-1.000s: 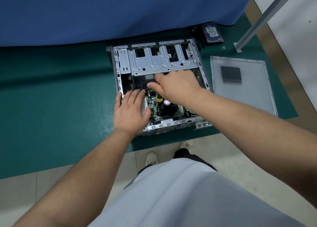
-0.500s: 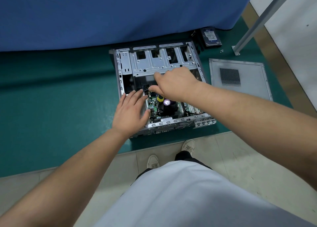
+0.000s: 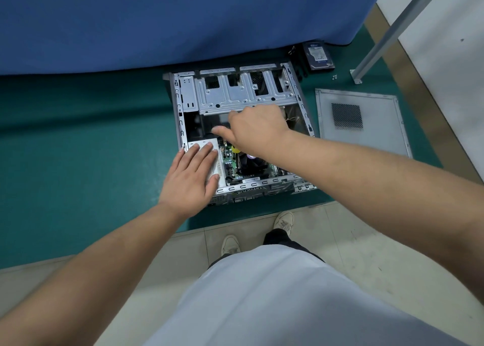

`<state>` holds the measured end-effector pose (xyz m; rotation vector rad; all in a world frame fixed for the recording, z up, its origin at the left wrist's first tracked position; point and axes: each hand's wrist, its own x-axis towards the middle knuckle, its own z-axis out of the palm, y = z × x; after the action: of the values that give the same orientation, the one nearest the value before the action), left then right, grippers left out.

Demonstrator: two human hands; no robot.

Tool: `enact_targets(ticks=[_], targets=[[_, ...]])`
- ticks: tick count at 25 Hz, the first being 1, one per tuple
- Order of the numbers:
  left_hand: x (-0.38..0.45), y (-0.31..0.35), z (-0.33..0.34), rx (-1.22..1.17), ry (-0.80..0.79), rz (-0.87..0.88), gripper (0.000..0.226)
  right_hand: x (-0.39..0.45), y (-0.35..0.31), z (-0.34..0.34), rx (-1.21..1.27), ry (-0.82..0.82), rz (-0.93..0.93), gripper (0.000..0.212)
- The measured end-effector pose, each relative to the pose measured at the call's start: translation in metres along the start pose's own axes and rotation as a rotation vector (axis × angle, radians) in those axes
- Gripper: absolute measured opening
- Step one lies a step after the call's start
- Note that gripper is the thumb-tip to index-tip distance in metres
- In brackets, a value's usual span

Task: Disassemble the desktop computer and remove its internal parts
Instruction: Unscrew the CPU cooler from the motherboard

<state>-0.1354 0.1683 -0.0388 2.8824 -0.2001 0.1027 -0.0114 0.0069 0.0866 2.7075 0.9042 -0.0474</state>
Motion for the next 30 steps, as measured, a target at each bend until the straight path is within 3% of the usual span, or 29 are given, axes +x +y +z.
enact_targets(ticks=[1, 4, 6, 8, 12, 14, 16, 18, 20, 24, 26, 29, 30], targets=[[0.000, 0.000, 0.001, 0.000, 0.005, 0.001, 0.060, 0.002, -0.001, 0.000, 0.013, -0.043, -0.056, 0.057], [0.001, 0.000, 0.001, -0.002, 0.010, 0.008, 0.060, 0.002, 0.015, -0.006, 0.061, -0.207, -0.494, 0.036], [0.001, 0.000, 0.001, -0.005, 0.004, 0.008, 0.060, 0.001, 0.033, -0.012, 0.094, -0.273, -0.592, 0.032], [0.001, -0.001, 0.002, -0.003, 0.004, 0.004, 0.060, 0.002, 0.043, -0.014, 0.098, -0.273, -0.511, 0.036], [0.001, 0.000, 0.002, -0.005, 0.014, 0.009, 0.060, -0.004, 0.025, -0.005, -0.062, -0.051, -0.201, 0.059], [0.002, -0.001, 0.000, -0.004, 0.021, 0.007, 0.059, -0.002, 0.014, -0.001, -0.060, -0.007, -0.280, 0.048], [0.001, 0.001, 0.000, -0.010, 0.021, 0.007, 0.059, 0.003, 0.019, -0.002, 0.023, -0.110, -0.473, 0.034], [0.001, 0.001, 0.000, -0.010, 0.026, 0.009, 0.060, 0.007, 0.030, -0.012, 0.124, -0.256, -0.534, 0.029], [0.002, 0.001, -0.001, -0.014, 0.022, 0.007, 0.060, 0.006, 0.032, -0.019, 0.216, -0.306, -0.445, 0.035], [0.001, 0.001, -0.001, -0.011, 0.015, 0.007, 0.061, -0.001, 0.011, -0.011, -0.017, -0.067, -0.137, 0.064], [0.001, 0.001, -0.001, -0.014, 0.018, 0.006, 0.060, 0.000, 0.011, -0.006, -0.024, -0.013, -0.198, 0.052], [0.001, 0.001, 0.000, -0.013, 0.019, 0.004, 0.060, 0.000, 0.032, -0.005, 0.111, -0.200, -0.462, 0.039], [0.000, 0.001, 0.000, -0.013, 0.020, 0.004, 0.060, -0.001, 0.041, -0.008, 0.150, -0.250, -0.472, 0.040]])
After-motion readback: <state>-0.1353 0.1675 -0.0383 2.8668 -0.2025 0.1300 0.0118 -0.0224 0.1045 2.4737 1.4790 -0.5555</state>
